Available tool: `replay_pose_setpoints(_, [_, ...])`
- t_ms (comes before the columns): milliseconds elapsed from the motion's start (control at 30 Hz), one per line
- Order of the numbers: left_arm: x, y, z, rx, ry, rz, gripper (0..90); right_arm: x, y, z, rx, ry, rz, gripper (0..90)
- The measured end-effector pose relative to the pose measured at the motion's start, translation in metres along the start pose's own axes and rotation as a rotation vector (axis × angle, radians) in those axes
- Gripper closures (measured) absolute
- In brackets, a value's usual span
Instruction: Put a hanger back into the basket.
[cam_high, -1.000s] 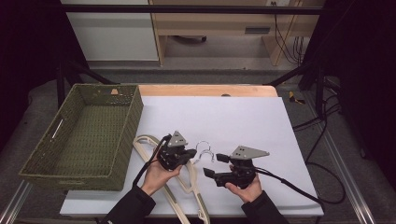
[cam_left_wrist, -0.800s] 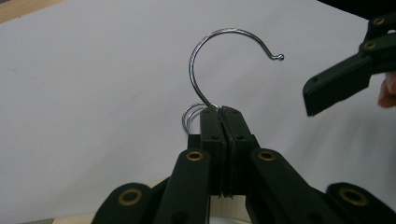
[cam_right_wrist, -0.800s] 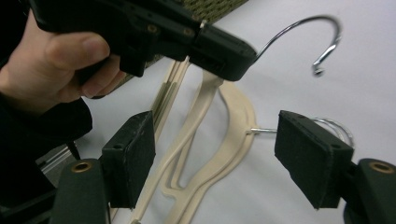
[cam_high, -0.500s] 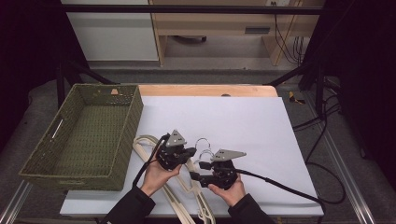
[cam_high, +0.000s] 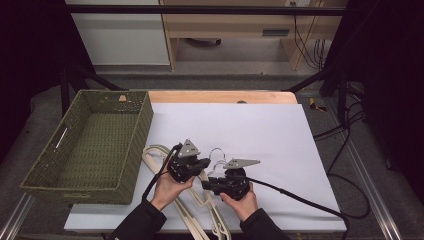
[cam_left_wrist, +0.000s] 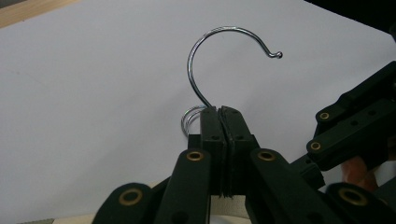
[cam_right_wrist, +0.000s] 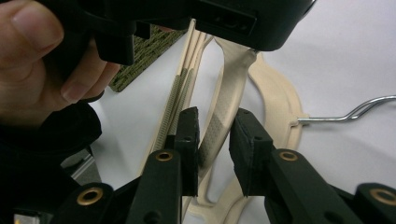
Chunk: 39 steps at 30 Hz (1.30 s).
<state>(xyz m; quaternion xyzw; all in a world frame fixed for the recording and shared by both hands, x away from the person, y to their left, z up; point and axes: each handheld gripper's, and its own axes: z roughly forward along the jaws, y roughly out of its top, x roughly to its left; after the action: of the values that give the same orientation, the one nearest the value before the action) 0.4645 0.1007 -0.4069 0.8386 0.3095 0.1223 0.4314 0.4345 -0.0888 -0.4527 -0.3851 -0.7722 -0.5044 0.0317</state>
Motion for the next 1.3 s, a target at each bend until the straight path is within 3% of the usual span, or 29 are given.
replay_pose_setpoints(200, [0.002, 0.001, -0.003, -0.015, -0.009, -0.014, 86.5, -0.001, 0.002, -0.001, 0.000, 0.006, 0.043, 77.1])
replay_pose_setpoints(433, [0.004, 0.005, -0.017, -0.061, -0.027, -0.019, 63.7, 0.002, 0.004, -0.004, -0.027, 0.050, 0.089, 81.0])
replay_pose_setpoints(633, [0.009, 0.009, -0.045, -0.145, -0.043, -0.031, 37.6, 0.005, 0.005, -0.008, -0.038, 0.072, 0.107, 83.3])
replay_pose_setpoints(767, [0.014, 0.009, -0.064, -0.153, -0.045, -0.030, 26.7, 0.007, 0.006, -0.009, -0.042, 0.088, 0.133, 84.5])
replay_pose_setpoints(933, [0.021, 0.001, -0.081, -0.158, -0.012, -0.019, 19.0, 0.009, 0.011, -0.018, -0.050, 0.085, 0.160, 86.8])
replay_pose_setpoints(1167, [0.028, -0.003, -0.095, -0.171, -0.025, -0.023, 12.4, 0.010, 0.015, -0.027, -0.032, 0.075, 0.119, 87.0])
replay_pose_setpoints(1300, [0.028, -0.003, -0.095, -0.157, -0.052, -0.013, 12.8, 0.009, 0.018, -0.035, 0.001, 0.078, 0.053, 87.0])
